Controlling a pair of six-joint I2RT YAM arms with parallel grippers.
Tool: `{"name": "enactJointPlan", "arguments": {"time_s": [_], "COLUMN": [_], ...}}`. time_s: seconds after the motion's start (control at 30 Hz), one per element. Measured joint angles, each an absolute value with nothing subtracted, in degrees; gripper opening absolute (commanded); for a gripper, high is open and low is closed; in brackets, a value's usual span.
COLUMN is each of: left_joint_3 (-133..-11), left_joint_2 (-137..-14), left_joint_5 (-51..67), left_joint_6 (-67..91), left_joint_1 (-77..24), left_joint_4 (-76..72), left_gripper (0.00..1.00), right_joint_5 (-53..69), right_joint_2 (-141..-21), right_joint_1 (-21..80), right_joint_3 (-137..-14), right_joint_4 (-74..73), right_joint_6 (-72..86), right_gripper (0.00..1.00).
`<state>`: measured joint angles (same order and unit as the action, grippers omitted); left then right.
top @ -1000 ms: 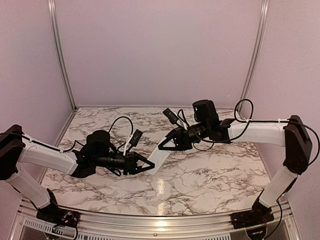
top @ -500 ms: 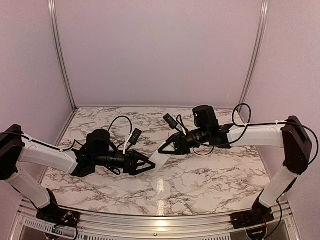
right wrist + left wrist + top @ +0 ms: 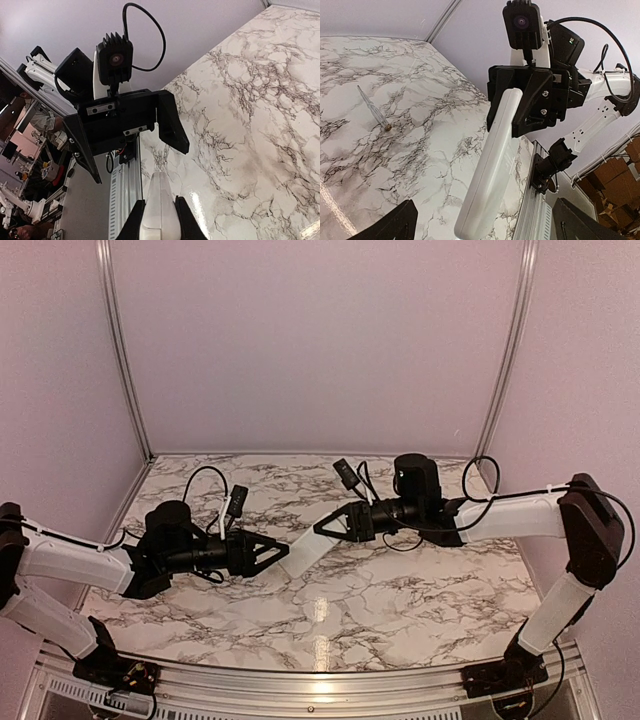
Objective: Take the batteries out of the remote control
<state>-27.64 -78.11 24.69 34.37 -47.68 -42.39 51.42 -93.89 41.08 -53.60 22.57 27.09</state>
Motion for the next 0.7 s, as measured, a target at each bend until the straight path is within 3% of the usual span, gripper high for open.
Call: {"name": "enactJointPlan", "arguments": {"time_s": [0.33, 0.7], "left_joint_3": [-23.64, -22.44], "left_joint_2": [-73.84, -77.38], "left_joint_5": [18.92, 20.80], "left_joint_6": [35.62, 42.92], "left_joint_1": [-46.30, -43.11], "left_joint_4": [-45.58, -53.63], "left_gripper": [0.99, 0.98], "right_joint_5": [46.13, 41.85], "right_joint_2": [-93.89, -93.89], "right_joint_1": [41.08, 41.08], "right_joint_3": [-52.18, -49.63], "right_joint_4": [33.43, 42.96], "right_joint_6": [37.01, 43.59], "right_gripper": [0.00, 0.00]}}
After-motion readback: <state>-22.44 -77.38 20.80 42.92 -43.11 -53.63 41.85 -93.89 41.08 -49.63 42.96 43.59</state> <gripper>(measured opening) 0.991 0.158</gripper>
